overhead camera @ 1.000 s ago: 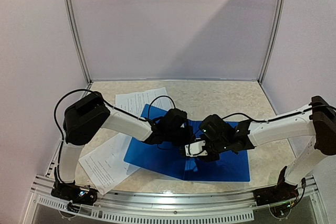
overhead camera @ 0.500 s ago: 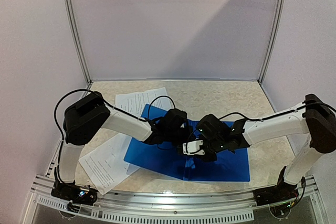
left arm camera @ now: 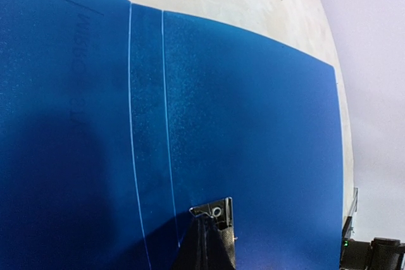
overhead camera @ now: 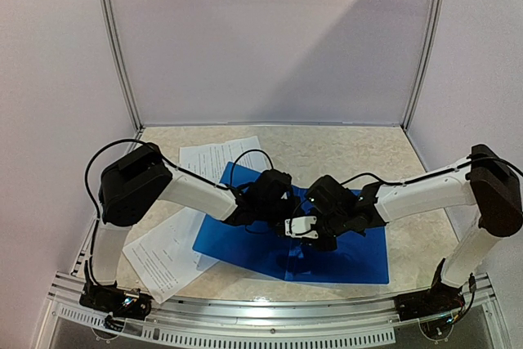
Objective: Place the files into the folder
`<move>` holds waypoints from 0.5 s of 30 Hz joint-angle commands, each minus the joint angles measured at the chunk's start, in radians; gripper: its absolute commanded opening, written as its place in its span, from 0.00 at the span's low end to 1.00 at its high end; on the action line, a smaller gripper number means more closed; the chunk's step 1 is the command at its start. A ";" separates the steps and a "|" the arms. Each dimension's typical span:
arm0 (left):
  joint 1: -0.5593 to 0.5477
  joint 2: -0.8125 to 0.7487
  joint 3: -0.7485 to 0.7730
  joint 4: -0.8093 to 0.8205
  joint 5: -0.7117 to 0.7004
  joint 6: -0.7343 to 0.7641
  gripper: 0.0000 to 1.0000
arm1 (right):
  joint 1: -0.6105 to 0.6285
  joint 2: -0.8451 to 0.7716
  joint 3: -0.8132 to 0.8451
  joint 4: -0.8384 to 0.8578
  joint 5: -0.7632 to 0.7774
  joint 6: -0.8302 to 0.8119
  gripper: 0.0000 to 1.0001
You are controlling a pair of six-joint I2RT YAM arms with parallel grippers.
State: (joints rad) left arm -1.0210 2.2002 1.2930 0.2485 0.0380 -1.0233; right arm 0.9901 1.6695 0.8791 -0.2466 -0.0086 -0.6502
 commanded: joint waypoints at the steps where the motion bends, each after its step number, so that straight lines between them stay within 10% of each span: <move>1: -0.016 0.029 -0.019 -0.013 0.010 0.000 0.00 | -0.007 0.036 0.024 -0.024 -0.024 0.024 0.10; 15: -0.013 0.030 -0.024 -0.005 0.016 0.001 0.00 | -0.017 0.024 0.014 -0.052 -0.007 0.016 0.00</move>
State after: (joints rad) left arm -1.0210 2.2009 1.2930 0.2501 0.0441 -1.0233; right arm 0.9825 1.6909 0.8913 -0.2527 -0.0128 -0.6319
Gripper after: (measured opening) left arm 0.010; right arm 0.007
